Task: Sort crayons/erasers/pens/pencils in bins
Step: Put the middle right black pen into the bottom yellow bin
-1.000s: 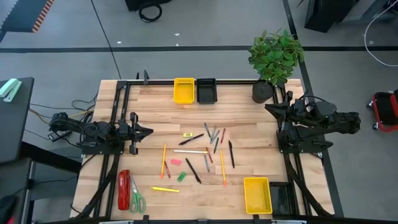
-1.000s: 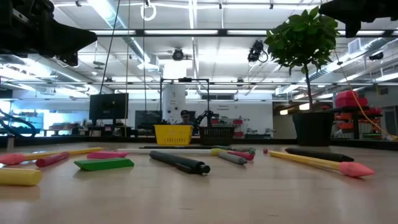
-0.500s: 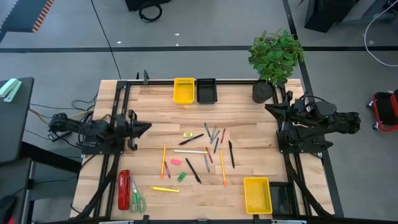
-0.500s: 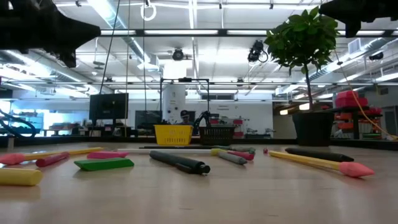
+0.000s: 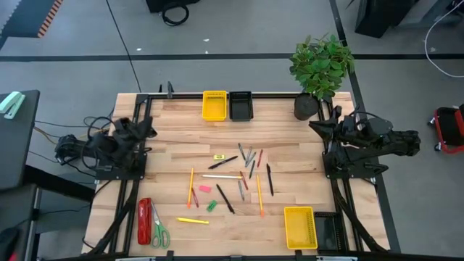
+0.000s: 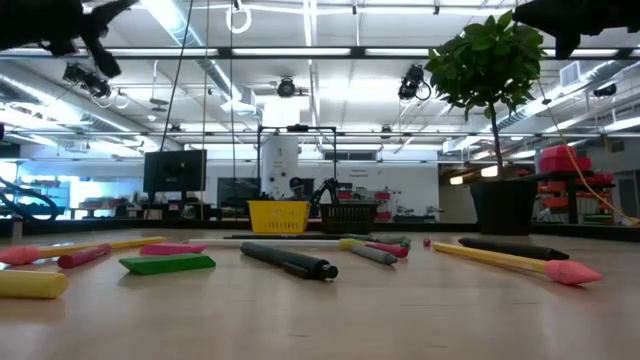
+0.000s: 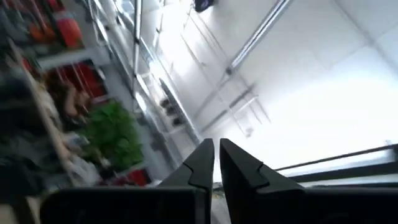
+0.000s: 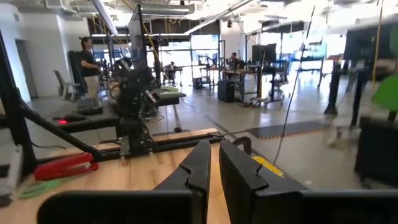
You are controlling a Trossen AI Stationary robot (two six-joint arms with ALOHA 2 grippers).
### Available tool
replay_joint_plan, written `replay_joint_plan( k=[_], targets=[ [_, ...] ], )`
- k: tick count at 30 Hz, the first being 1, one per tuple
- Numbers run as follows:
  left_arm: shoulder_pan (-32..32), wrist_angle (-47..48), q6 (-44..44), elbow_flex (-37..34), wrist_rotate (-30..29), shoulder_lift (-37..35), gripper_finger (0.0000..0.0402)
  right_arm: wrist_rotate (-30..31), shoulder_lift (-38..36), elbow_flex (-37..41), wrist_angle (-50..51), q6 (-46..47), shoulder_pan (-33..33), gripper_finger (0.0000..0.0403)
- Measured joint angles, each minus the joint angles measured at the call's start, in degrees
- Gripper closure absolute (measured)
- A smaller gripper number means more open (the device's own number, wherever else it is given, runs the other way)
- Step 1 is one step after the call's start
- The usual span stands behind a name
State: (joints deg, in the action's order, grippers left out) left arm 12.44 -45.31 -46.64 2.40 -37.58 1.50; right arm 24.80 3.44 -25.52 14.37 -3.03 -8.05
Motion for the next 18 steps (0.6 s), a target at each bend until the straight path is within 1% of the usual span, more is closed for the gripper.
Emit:
replay_joint_plan(
  k=[3,5,10,14,16,18],
  targets=[
    [0.2,3.3,-0.7,3.7,0.9,1.8,0.037,0.0,0.0,0.0,0.1,-3.4,0.0,0.0363],
    [0.1,4.6,1.5,7.6,0.7,4.8,0.0373,0.0,0.0,0.0,0.0,-3.4,0.0,0.0363],
    [0.1,6.7,14.6,20.2,1.1,16.0,0.0376,0.0,0.0,0.0,0.1,-2.2,0.0,0.0363],
    [0.1,15.3,25.3,30.1,1.8,24.8,0.0371,0.0,0.4,0.0,-1.4,-0.2,0.0,0.0363],
    [0.1,18.1,30.6,33.8,1.6,28.9,0.0368,0.0,0.4,0.0,-3.3,4.4,0.0,0.0363],
    [0.1,18.4,32.7,36.7,1.5,32.6,0.0366,0.0,0.5,-0.6,-3.3,9.5,0.0,0.0363]
  ],
)
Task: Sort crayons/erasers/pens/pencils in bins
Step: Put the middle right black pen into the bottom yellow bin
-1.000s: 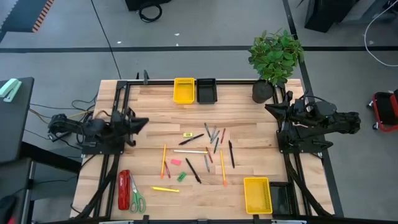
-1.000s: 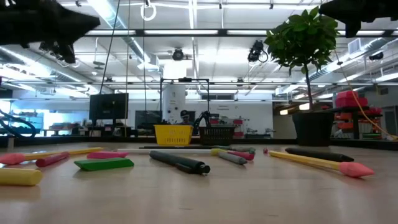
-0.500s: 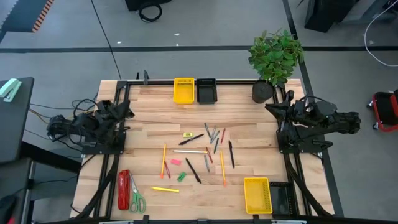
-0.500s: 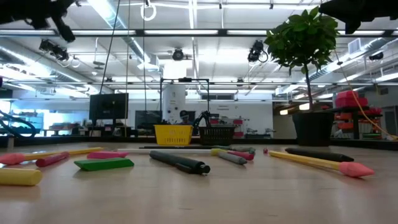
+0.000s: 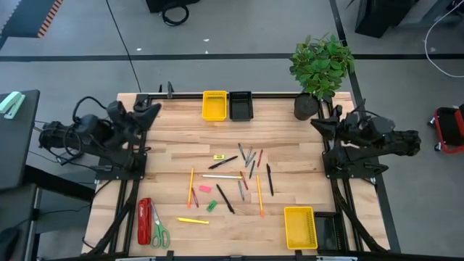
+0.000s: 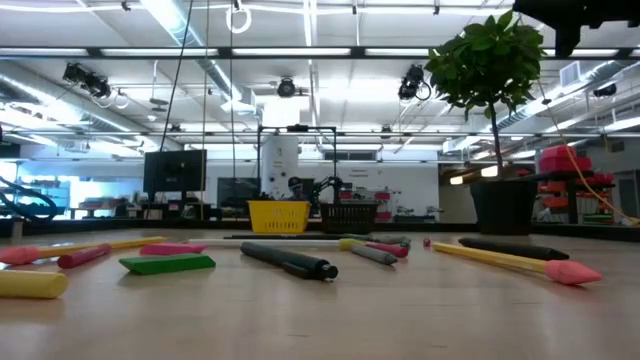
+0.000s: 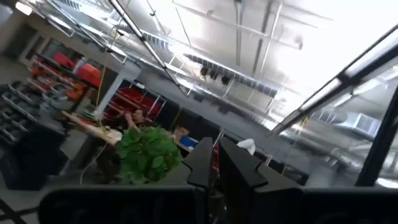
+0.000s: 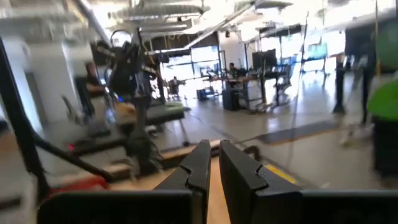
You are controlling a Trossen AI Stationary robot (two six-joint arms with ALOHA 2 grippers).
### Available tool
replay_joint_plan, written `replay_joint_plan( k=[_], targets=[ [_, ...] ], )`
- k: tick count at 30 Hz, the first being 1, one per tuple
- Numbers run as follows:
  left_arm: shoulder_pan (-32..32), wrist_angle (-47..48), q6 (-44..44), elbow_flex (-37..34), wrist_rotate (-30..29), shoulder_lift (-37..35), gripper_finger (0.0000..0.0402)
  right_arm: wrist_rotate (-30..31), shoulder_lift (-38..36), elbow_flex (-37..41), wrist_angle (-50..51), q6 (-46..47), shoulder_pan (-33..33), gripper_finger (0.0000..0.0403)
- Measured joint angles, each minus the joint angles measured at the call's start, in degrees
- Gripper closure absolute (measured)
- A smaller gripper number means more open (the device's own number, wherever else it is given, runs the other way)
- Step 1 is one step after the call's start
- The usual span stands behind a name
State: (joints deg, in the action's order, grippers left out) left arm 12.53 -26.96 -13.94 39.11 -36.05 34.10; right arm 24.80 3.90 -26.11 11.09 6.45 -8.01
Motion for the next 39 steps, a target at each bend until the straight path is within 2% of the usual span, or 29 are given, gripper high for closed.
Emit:
replay_joint_plan(
  k=[3,6,12,14,16,18,20,22,24,27,29,32,35,39],
  targets=[
    [0.0,0.0,-0.4,3.9,0.0,4.6,0.0366,0.0,2.7,-1.1,0.8,3.6,0.0,0.0363],
    [0.0,-0.1,-0.7,7.2,0.0,8.4,0.0371,-1.3,8.7,-2.5,6.7,9.0,0.0,0.0363],
    [0.0,-0.1,0.1,11.4,-0.1,13.4,0.0376,-2.2,27.6,-8.0,14.6,21.0,0.0,0.0363],
    [-1.1,0.9,5.9,11.7,-0.2,13.9,0.0375,-2.2,34.5,-10.5,15.2,26.8,0.5,0.0363],
    [-2.6,8.4,7.5,12.6,-1.5,14.2,0.0375,-2.5,42.0,-13.6,17.5,37.8,2.1,0.0363],
    [-4.6,22.1,4.4,14.2,-1.6,14.8,0.0375,-4.5,49.5,-16.7,19.7,48.6,4.5,0.0363],
    [-6.4,35.0,-0.5,16.7,-0.5,16.8,0.0374,-8.6,56.3,-19.9,20.3,53.2,6.7,0.0363],
    [-8.2,45.1,-4.8,20.1,3.0,18.9,0.0375,-12.2,62.1,-23.4,20.0,53.6,8.3,0.0363],
    [-9.6,54.7,-7.1,24.9,6.3,20.5,0.0374,-12.9,67.0,-27.0,20.0,53.4,9.5,0.0363],
    [-10.7,70.4,-8.0,32.6,7.1,23.3,0.0374,-13.5,72.2,-33.1,20.4,53.0,11.0,0.0363],
    [-11.4,77.2,-7.9,36.9,7.2,24.9,0.0375,-14.5,74.3,-37.1,20.8,52.2,11.7,0.0363],
    [-11.8,80.5,-7.6,41.0,7.1,25.0,0.0376,-15.9,75.9,-42.8,20.9,52.1,12.3,0.0363],
    [-11.8,80.6,-6.2,41.7,6.9,24.6,0.0377,-14.6,76.1,-47.6,20.7,50.0,12.4,0.0363],
    [-13.8,80.8,-12.3,41.1,5.5,25.1,0.0379,-14.2,75.5,-53.1,21.1,41.9,12.4,0.0363]
  ],
)
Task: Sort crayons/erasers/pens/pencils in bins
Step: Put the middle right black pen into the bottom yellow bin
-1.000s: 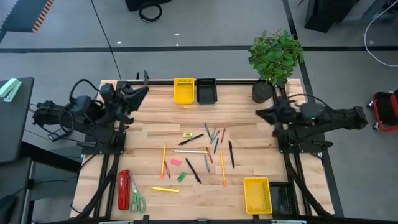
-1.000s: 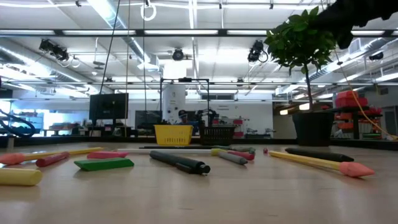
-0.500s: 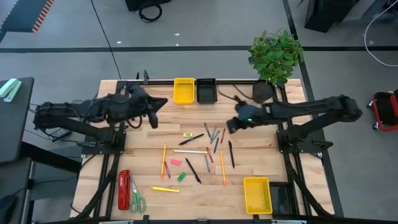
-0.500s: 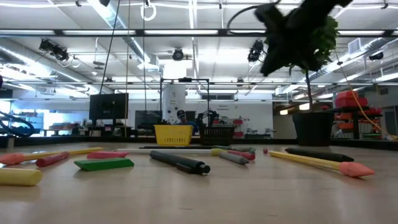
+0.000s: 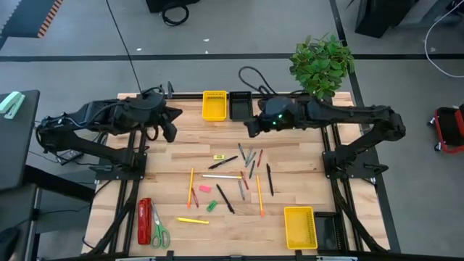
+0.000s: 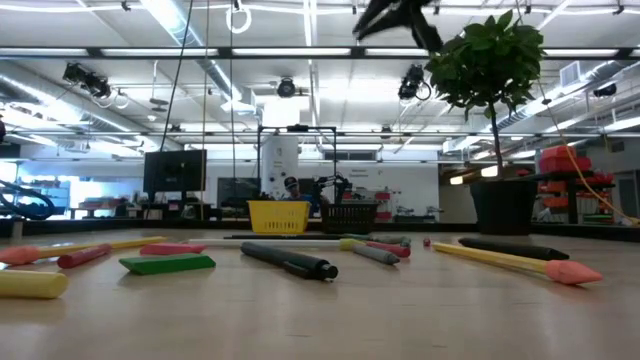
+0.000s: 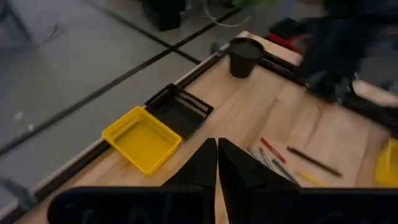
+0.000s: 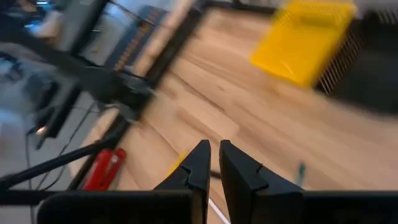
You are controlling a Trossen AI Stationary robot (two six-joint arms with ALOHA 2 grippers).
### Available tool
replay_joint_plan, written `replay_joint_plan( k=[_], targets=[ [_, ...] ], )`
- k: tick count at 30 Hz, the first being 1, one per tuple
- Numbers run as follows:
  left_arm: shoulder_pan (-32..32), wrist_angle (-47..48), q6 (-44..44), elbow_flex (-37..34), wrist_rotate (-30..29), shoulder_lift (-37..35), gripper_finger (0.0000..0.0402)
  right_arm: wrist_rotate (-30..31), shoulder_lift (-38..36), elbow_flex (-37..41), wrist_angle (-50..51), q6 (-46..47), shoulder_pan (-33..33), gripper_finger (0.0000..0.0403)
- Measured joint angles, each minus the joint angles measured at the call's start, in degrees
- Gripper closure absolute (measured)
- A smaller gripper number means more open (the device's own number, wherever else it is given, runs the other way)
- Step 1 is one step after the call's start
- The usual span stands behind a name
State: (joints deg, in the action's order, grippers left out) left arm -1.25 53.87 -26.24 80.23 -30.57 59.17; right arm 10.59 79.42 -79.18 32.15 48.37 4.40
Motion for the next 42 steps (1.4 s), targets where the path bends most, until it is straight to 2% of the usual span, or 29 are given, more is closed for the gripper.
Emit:
replay_joint_plan(
  k=[9,11,13,17,20,23,27,30,36,42],
  targets=[
    [-3.2,-5.0,-7.9,0.0,0.1,3.3,0.0379,0.3,-2.7,-4.9,0.0,-20.8,1.0,0.0363],
    [-4.3,-4.3,-7.9,0.0,2.6,3.6,0.0376,0.2,-2.7,-5.0,0.2,-22.5,2.2,0.0363],
    [-5.7,-4.4,-8.3,0.0,5.9,3.5,0.0372,-2.1,-2.0,-5.0,2.6,-21.0,4.1,0.0363],
    [-8.5,-3.1,-13.3,0.9,11.0,3.4,0.0368,-12.4,1.4,-5.0,10.8,-18.2,8.1,0.0363],
    [-10.6,1.8,-13.7,3.2,14.3,3.5,0.0367,-19.9,4.0,-5.0,16.3,-18.4,8.9,0.0363],
    [-13.3,8.8,-13.7,5.8,17.4,3.8,0.036,-23.4,6.2,-4.9,21.1,-19.6,8.5,0.0363],
    [-17.1,11.9,-8.7,7.5,24.2,4.6,0.033,-23.7,8.6,-4.9,26.0,-19.8,7.8,0.0354],
    [-18.8,11.7,-4.7,7.7,28.2,6.0,0.0295,-22.1,10.2,-4.9,27.5,-16.2,7.7,0.0336],
    [-19.9,14.3,3.2,7.7,30.8,8.8,0.0232,-20.3,13.8,-4.9,27.7,-6.4,6.8,0.0284],
    [-19.7,16.3,9.6,7.6,31.0,9.5,0.0204,-16.4,18.9,-4.9,29.7,4.0,3.0,0.0249]
  ],
)
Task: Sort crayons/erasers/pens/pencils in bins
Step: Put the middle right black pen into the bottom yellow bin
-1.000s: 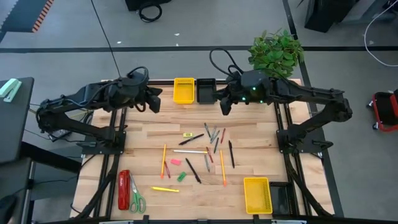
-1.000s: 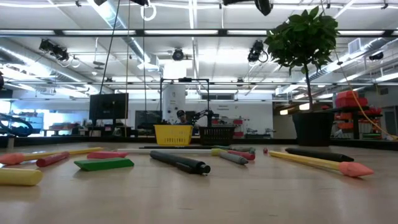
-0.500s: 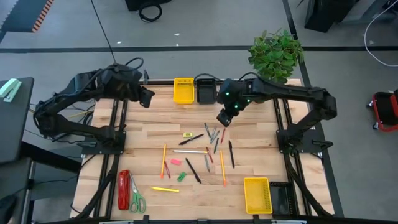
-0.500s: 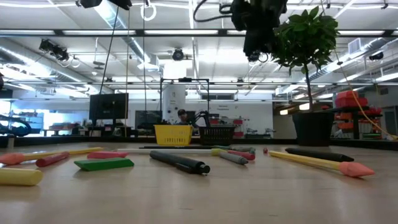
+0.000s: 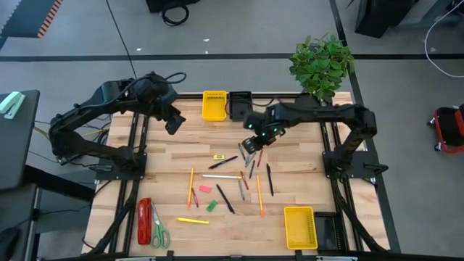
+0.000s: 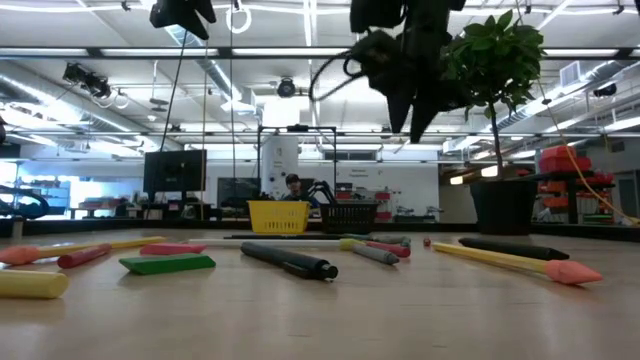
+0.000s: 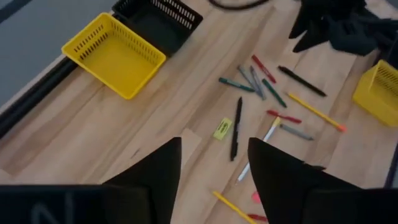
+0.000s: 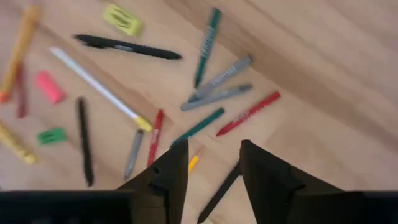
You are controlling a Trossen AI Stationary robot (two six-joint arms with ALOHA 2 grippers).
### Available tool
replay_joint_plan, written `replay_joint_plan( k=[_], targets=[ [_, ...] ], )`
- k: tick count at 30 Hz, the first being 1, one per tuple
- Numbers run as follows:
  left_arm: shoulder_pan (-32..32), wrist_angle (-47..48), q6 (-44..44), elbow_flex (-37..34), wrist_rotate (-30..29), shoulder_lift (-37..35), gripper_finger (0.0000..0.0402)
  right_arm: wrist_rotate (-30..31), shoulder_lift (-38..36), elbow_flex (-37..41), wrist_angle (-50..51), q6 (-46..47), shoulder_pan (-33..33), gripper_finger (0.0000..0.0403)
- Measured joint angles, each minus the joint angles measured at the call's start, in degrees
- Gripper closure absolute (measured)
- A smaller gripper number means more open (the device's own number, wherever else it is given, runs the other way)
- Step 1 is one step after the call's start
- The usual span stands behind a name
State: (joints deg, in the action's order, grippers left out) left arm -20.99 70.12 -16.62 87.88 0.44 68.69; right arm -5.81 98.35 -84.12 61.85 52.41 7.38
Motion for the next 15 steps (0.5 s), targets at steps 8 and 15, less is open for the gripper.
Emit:
replay_joint_plan(
  k=[8,15],
  targets=[
    [0.0,0.6,4.0,0.0,3.7,-0.2,0.0207,-0.6,6.4,0.0,4.0,12.6,-4.9,0.0247],
    [2.1,0.6,4.4,0.0,6.1,-0.2,0.0216,-3.3,10.5,2.7,4.7,15.2,-7.8,0.0247]
  ],
)
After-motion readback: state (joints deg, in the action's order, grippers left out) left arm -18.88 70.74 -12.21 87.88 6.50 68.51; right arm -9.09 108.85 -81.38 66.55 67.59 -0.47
